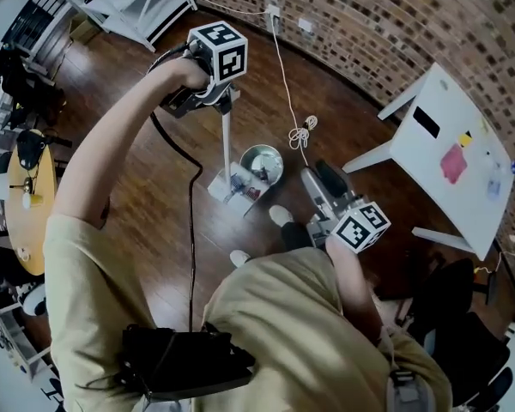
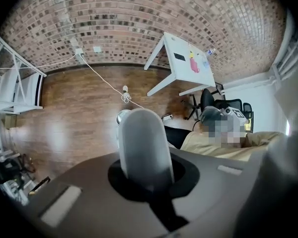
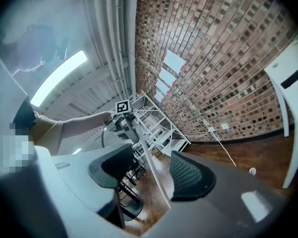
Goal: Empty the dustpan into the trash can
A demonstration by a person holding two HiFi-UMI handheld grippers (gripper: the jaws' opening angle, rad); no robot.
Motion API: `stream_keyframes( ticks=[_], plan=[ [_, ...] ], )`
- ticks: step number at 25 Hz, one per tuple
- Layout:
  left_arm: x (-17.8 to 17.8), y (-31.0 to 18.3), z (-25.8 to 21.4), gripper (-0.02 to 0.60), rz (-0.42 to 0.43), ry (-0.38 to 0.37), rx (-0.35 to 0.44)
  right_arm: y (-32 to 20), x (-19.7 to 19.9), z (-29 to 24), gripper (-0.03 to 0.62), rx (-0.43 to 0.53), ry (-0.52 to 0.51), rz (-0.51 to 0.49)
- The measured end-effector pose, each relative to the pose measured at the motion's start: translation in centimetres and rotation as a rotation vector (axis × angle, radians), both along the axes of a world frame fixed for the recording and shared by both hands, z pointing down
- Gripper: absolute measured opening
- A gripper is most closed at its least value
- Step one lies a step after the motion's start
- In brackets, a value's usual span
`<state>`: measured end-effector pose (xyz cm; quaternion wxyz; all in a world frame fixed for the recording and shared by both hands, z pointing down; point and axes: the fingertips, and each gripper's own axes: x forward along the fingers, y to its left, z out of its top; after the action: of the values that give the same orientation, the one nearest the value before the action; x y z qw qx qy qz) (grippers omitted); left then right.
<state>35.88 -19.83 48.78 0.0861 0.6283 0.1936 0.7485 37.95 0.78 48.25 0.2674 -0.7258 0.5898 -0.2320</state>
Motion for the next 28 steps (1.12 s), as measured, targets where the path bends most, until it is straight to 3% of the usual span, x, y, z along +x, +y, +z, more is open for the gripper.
stream_keyframes(
  ticks=[7,13,19,23,28],
  plan=[
    [10.8,-1.6,2.3,0.0,0.007,-0.12,0.029,1.4,5.3,0.2,0.229,0.014,0.004,0.052],
    [15.7,-2.5,4.0,0.0,0.005,-0.185,0.062,2.7,8.9,0.1,0.229,0.018,0.014,0.078],
    [15.3,-1.0,2.5,0.0,0.057,-0.177,0.039,3.4,10.7,1.0,0.229,0.001,0.004,0.089],
    [13.9,-1.1,5.1,0.0,0.106,-0.19,0.031,2.8,10.8,2.4,0.229,-0.006,-0.039,0.06],
    [14.4,0.4,1.1,0.0,0.136,-0.141,0.024,1.8,11.2,1.9,0.229,0.01,-0.024,0.032]
  ],
)
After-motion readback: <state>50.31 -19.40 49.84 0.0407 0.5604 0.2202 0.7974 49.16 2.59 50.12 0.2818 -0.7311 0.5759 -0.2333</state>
